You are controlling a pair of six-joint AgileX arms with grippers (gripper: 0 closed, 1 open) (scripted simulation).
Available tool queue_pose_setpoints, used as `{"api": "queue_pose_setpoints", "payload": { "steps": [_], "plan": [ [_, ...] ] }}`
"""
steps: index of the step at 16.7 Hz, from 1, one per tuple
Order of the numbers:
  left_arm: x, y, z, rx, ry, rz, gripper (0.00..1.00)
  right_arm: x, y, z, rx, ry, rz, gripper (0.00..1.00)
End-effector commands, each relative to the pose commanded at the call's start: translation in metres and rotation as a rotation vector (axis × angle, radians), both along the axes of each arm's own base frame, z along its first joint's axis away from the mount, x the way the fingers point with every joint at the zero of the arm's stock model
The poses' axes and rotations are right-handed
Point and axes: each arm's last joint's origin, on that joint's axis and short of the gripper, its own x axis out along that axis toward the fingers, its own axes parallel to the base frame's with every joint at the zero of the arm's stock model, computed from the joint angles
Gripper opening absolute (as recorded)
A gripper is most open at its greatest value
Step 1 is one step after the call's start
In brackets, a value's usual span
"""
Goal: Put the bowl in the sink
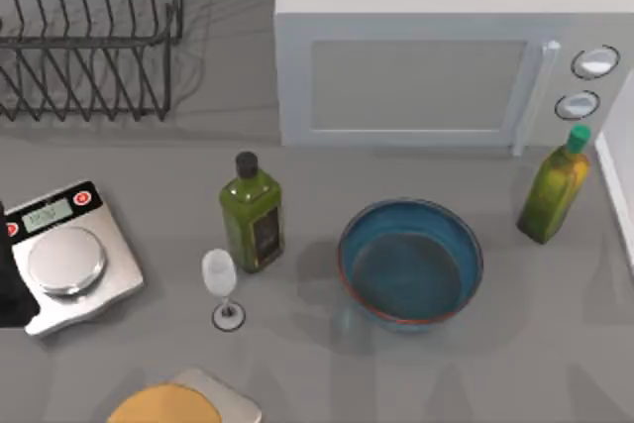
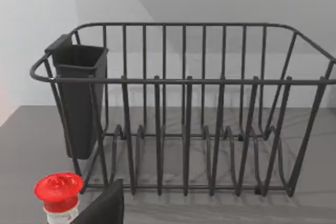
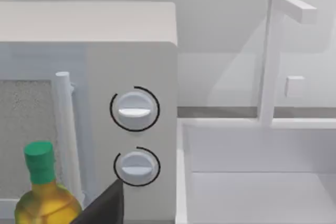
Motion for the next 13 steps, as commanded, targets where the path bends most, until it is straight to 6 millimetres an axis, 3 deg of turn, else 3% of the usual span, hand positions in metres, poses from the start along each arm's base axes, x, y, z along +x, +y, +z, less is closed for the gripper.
{"api": "queue_pose_setpoints", "payload": {
  "steps": [3, 6, 10, 13],
  "plan": [
    [0.000, 0.000, 0.000, 0.000, 0.000, 0.000, 1.00, 0.000, 0.001, 0.002, 0.007, 0.010, 0.014, 1.00],
    [0.000, 0.000, 0.000, 0.000, 0.000, 0.000, 1.00, 0.001, 0.011, 0.018, 0.058, 0.096, 0.114, 1.00],
    [0.000, 0.000, 0.000, 0.000, 0.000, 0.000, 1.00, 0.011, 0.032, 0.063, 0.152, 0.328, 0.263, 1.00],
    [0.000, 0.000, 0.000, 0.000, 0.000, 0.000, 1.00, 0.035, 0.057, 0.100, 0.195, 0.575, 0.314, 1.00]
  ]
}}
